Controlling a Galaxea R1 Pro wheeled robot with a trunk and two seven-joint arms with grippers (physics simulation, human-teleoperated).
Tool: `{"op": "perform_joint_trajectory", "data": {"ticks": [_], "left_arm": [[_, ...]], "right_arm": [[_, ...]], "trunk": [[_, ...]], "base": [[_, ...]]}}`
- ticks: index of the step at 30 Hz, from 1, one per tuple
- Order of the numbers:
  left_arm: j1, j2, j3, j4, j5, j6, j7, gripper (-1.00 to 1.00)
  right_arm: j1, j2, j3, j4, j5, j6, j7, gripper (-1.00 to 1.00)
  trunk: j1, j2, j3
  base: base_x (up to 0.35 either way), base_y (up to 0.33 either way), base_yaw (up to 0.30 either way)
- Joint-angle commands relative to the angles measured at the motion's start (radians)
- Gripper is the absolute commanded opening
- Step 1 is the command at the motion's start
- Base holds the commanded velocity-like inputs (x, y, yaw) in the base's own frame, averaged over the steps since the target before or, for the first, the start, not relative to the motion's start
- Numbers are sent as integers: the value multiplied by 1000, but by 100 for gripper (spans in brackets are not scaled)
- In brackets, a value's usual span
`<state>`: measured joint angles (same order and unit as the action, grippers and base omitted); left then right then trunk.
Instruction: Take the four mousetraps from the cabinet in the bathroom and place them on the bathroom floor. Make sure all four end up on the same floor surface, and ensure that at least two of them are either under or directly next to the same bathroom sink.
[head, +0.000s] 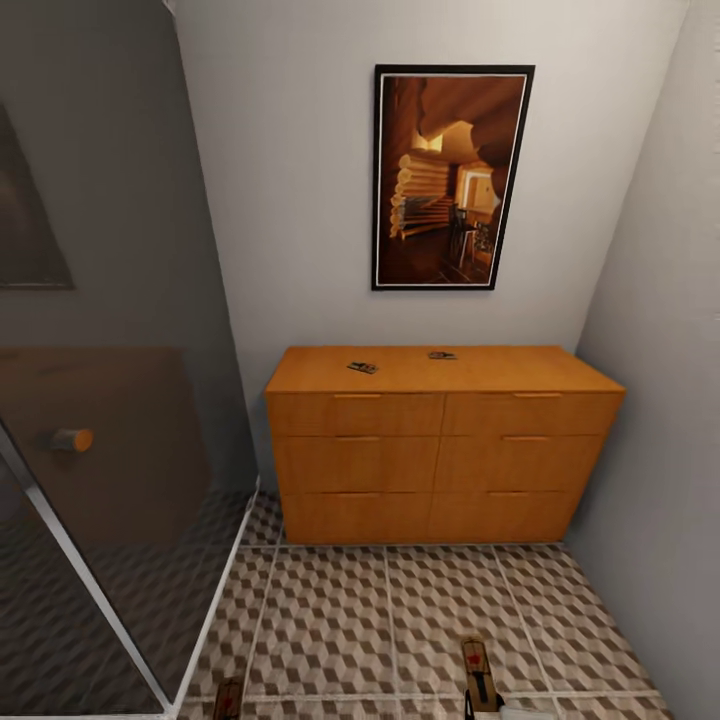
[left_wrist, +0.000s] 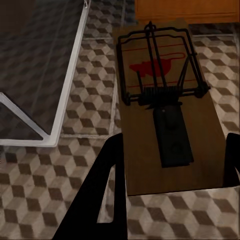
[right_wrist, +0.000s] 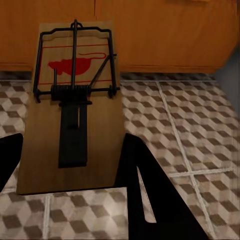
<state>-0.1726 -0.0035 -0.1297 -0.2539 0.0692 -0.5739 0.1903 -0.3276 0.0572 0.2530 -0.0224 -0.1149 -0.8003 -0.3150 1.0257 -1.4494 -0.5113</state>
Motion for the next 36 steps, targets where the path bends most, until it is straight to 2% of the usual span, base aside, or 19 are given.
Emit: {"op": "perform_joint_trajectory", "data": {"ticks": [1, 5, 15, 36], "left_arm": [[-1, 0, -8, 1, 6, -3, 6, -100], [-1, -1, -8, 0, 6, -3, 6, -100], [-1, -1, -8, 1, 6, -3, 6, -100], [-1, -4, -8, 33, 5, -1, 5, -100]], "right_arm": [[-1, -6, 11, 1, -12, -4, 3, -100], [-1, -20, 10, 1, -12, -2, 36, -100], [-1, -21, 9, 0, -15, -3, 54, -100], [-1, -19, 9, -1, -17, -2, 53, -100]], "trunk": [[-1, -1, -1], [-1, -1, -1], [-1, -1, -1], [-1, -1, -1]], "base": [[-313, 0, 0], [-133, 0, 0], [-12, 0, 36], [0, 0, 256]]}}
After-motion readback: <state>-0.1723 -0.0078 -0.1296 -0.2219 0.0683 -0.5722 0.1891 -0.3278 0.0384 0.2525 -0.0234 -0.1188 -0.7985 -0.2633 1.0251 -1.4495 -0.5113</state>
